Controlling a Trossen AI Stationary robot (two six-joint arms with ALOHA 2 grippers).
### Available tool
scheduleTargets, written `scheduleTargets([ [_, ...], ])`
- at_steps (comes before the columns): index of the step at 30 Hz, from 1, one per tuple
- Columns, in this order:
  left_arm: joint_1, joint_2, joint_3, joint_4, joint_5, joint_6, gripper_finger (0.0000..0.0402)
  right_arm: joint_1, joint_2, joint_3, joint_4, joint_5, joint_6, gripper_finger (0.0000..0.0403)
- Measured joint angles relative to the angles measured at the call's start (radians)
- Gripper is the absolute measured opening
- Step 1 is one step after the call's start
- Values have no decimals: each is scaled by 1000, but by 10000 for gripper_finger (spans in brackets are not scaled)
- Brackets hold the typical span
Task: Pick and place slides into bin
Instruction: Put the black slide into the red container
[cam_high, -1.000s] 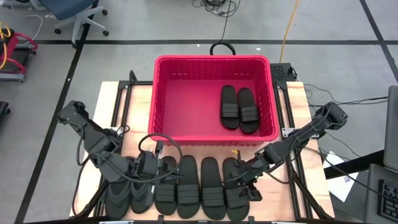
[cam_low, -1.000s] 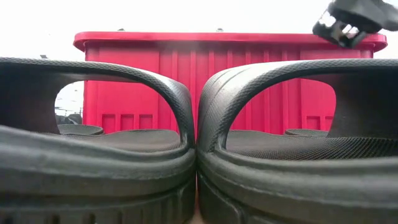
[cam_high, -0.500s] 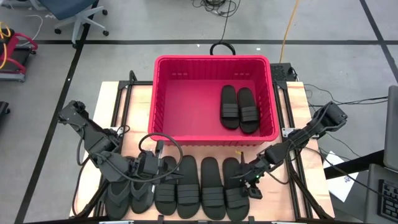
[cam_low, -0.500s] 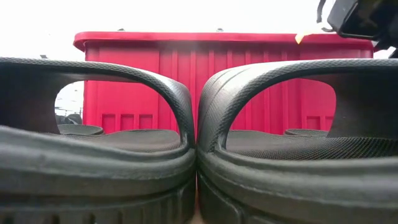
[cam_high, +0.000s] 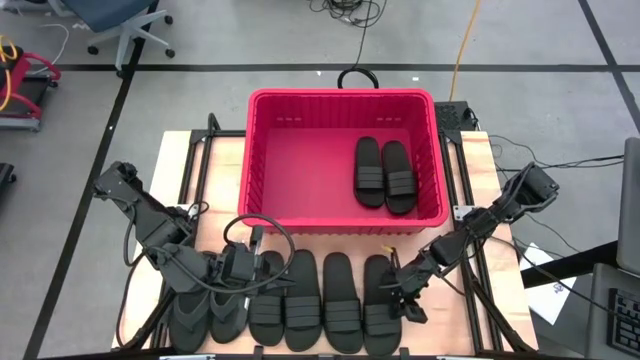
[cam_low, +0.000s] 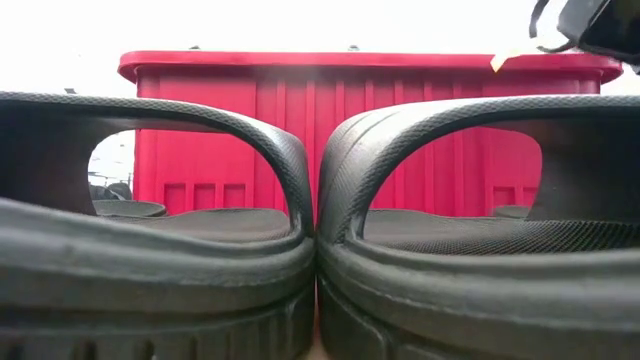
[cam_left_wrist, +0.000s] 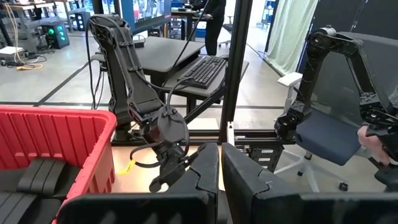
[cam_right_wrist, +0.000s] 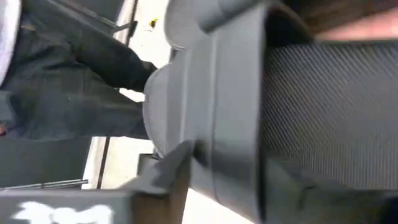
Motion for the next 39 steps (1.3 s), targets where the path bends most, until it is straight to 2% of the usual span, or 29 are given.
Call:
scheduleTargets([
  [3, 0, 0, 0, 0, 0, 0, 19, 1, 0, 0, 29, -7, -13, 36],
  [4, 0, 0, 0, 0, 0, 0, 19, 1, 0, 0, 42, -9, -15, 19],
  [10, 0, 0, 0, 0, -1, -1, 19, 4, -24, 16, 87, -56, 9, 8],
  [16, 0, 0, 0, -3, -7, -1, 19, 22, -130, 96, 37, -74, -16, 6],
  [19, 0, 0, 0, -10, -12, 0, 19, 44, -178, 186, -121, -73, -44, 5],
  [23, 0, 0, 0, -13, -12, 0, 19, 78, -212, 377, -398, -23, -109, 4],
  [29, 7, 0, 0, -14, -14, 21, 19, 93, -205, 705, -824, 129, -231, 4],
  [34, 30, 0, 0, -14, -67, 27, 19, 41, -207, 920, -1151, 224, -327, 4],
  [39, 69, -1, 0, -13, -111, 35, 19, -60, -236, 1050, -1468, 282, -485, 4],
])
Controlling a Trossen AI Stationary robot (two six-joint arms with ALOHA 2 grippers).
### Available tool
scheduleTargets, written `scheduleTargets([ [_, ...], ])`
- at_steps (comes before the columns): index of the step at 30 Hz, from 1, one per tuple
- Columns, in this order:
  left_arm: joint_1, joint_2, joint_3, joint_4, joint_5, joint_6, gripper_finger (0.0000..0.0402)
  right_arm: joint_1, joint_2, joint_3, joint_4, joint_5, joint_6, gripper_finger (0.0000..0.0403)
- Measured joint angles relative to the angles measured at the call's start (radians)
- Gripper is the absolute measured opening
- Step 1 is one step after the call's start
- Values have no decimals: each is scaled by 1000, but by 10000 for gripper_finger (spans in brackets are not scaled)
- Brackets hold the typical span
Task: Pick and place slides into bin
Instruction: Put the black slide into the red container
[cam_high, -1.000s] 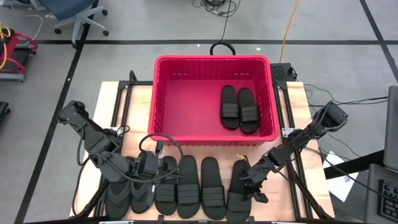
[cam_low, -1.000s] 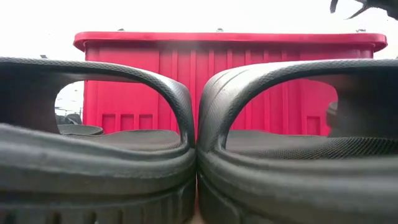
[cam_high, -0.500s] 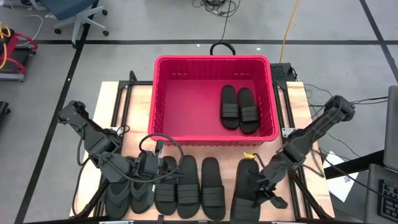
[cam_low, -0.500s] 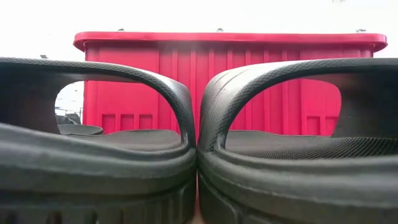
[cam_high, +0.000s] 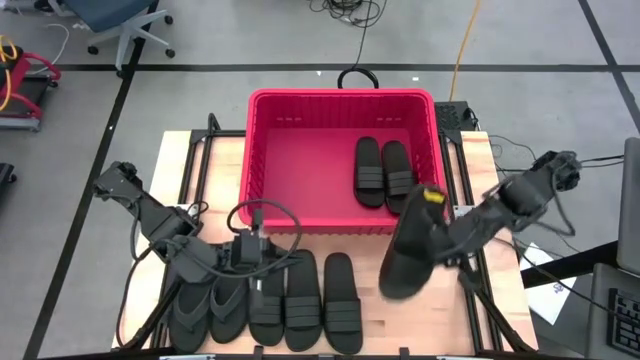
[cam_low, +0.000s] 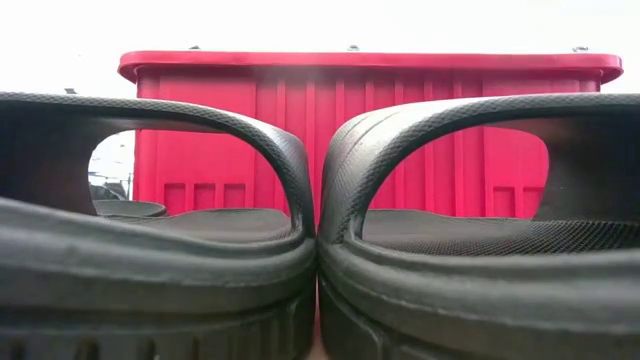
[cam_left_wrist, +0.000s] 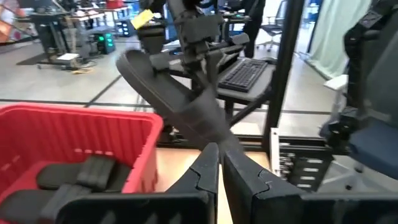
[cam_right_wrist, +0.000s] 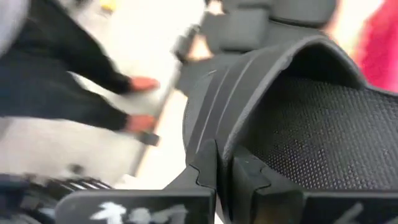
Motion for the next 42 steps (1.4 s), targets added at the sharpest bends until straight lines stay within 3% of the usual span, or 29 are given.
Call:
scheduleTargets([
  [4, 35, 0, 0, 0, -2, -5, 19, -120, -55, 18, -152, 116, -132, 5],
  [7, 59, 0, 0, 0, -2, -18, 19, -236, -93, 21, -125, 103, -236, 5],
  [10, 74, 0, 0, 0, -3, -27, 19, -347, -111, 21, -92, -22, -348, 5],
  [13, 83, 0, 0, 0, -3, -27, 19, -465, -102, 21, -56, -300, -521, 5],
  [15, 87, 0, 0, 0, -3, -27, 19, -528, -81, 21, -30, -405, -613, 5],
  [22, 87, -31, 0, -69, -1, 1, 19, -785, 65, 20, 6, -502, -800, 5],
  [28, 93, -165, 0, -197, -1, 22, 19, -967, 199, 19, 231, -630, -764, 5],
  [34, 93, -308, 1, -346, 26, 25, 19, -1041, 319, 19, 374, -800, -620, 5],
  [38, 93, -355, 0, -428, 27, 68, 19, -1052, 384, 19, 386, -804, -568, 5],
  [42, 93, -377, 0, -459, 26, 92, 19, -1063, 431, 19, 423, -729, -567, 5],
])
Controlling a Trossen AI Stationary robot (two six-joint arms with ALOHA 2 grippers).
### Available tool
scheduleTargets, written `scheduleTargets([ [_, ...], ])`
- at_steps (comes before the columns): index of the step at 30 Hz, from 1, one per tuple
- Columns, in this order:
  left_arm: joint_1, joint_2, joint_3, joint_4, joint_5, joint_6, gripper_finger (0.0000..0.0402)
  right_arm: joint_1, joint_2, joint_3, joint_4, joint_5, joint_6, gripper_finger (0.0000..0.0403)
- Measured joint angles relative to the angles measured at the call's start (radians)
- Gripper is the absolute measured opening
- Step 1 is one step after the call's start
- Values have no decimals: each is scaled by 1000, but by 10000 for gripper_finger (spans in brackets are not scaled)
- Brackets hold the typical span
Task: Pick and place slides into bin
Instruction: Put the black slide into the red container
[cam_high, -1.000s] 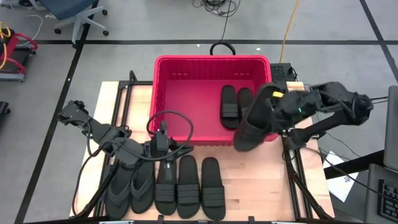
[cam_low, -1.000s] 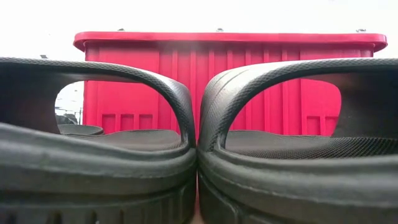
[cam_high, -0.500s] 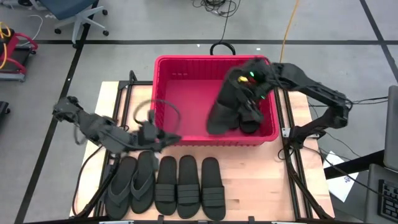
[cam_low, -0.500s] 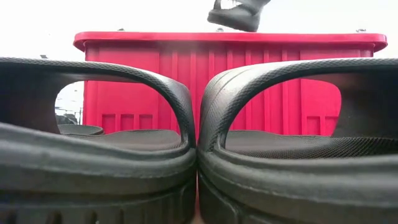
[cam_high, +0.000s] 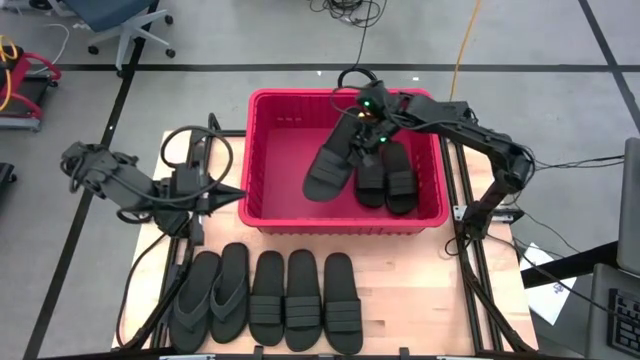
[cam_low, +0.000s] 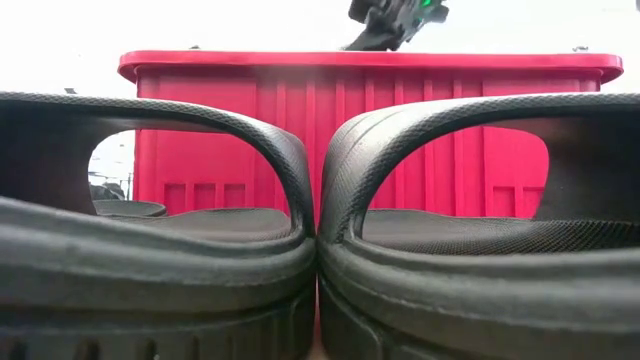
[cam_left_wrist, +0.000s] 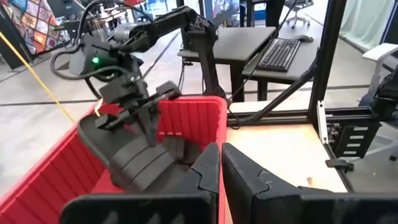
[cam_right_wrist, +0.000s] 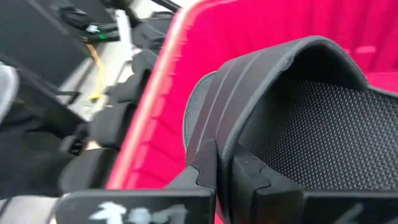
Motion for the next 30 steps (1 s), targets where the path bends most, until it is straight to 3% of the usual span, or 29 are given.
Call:
scheduleTargets([
  [5, 7, -16, 0, -36, -9, -5, 19, -35, 59, 0, 48, 56, -60, 5],
  [10, 41, -37, 0, -77, -34, -62, 19, -95, 135, 0, -9, -123, -173, 5],
  [16, 88, -63, 0, -91, -35, -100, 19, -129, 224, 0, -107, -182, -340, 5],
  [21, 128, -67, 0, -97, -33, -110, 19, -119, 270, 0, -198, -145, -507, 5],
  [25, 155, -67, 0, -101, -29, -132, 19, -98, 294, 0, -221, -17, -614, 5],
  [28, 168, -67, 0, -118, -27, -156, 19, -90, 301, 0, -202, 59, -644, 5],
  [30, 176, -68, 0, -133, -27, -171, 19, -90, 311, 0, -184, 52, -641, 5],
])
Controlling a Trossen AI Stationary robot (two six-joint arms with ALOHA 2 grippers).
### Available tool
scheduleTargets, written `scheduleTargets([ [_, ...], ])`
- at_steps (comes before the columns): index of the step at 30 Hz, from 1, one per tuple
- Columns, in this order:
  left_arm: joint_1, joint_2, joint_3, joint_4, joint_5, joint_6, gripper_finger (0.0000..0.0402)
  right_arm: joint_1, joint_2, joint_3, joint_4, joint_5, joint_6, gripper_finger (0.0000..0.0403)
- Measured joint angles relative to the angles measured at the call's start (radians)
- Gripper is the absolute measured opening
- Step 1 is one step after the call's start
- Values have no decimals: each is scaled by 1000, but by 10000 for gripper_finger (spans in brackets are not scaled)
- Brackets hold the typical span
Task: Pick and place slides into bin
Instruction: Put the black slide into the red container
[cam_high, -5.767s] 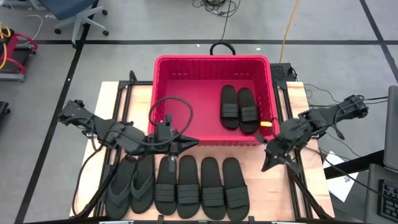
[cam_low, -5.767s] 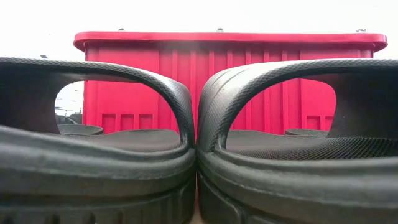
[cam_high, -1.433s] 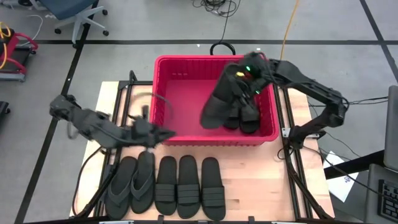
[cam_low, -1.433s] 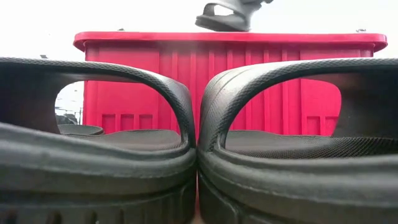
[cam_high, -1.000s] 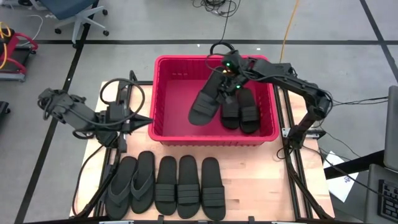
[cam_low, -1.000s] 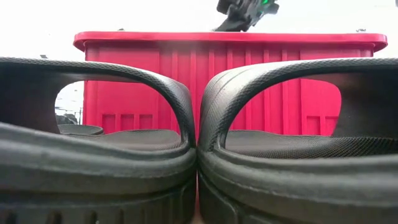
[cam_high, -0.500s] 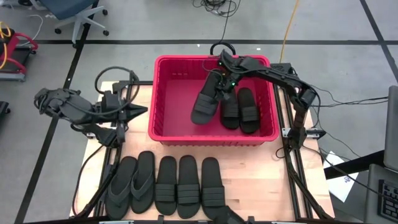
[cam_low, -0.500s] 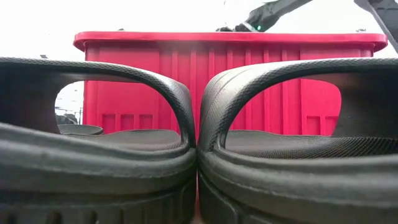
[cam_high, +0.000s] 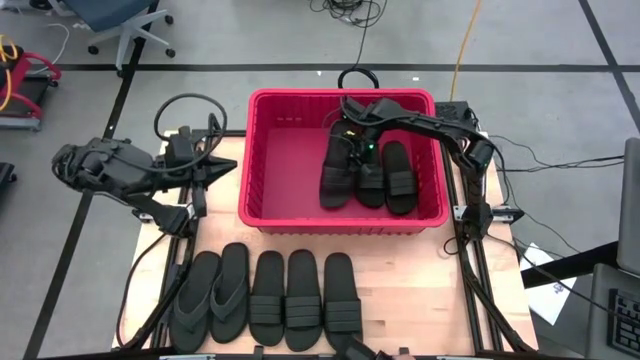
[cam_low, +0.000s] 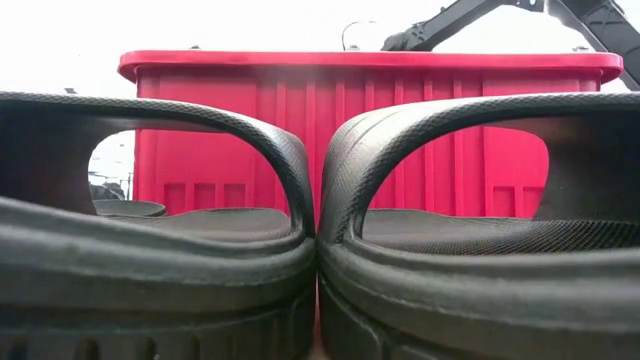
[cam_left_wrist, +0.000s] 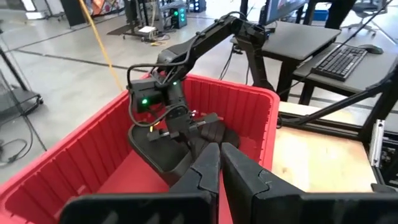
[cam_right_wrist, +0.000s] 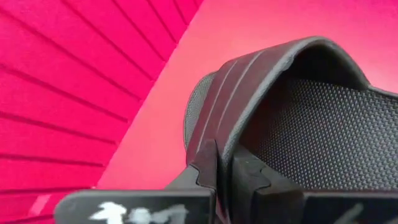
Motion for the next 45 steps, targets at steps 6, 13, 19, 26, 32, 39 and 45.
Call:
scheduleTargets([
  [6, 23, 0, 0, -15, 0, -1, 19, -15, 23, 0, 9, -17, 3, 4],
  [13, 41, 0, 0, -15, 0, 38, 19, -15, 65, 0, 6, 56, -18, 4],
  [19, 41, 0, 0, -16, 7, 47, 19, -14, 60, -3, 26, 87, 43, 22],
  [26, 41, 0, 0, -17, 9, 48, 19, -14, 59, -3, 5, 91, 115, 71],
  [32, 41, 0, 0, -17, 28, 48, 19, -13, 60, -4, 2, 120, 158, 106],
  [39, 41, 0, 0, -17, 29, 48, 19, 5, 60, -3, 19, 179, 183, 133],
  [45, 41, 0, 0, -17, 29, 52, 19, 22, 57, 35, 21, 192, 165, 141],
])
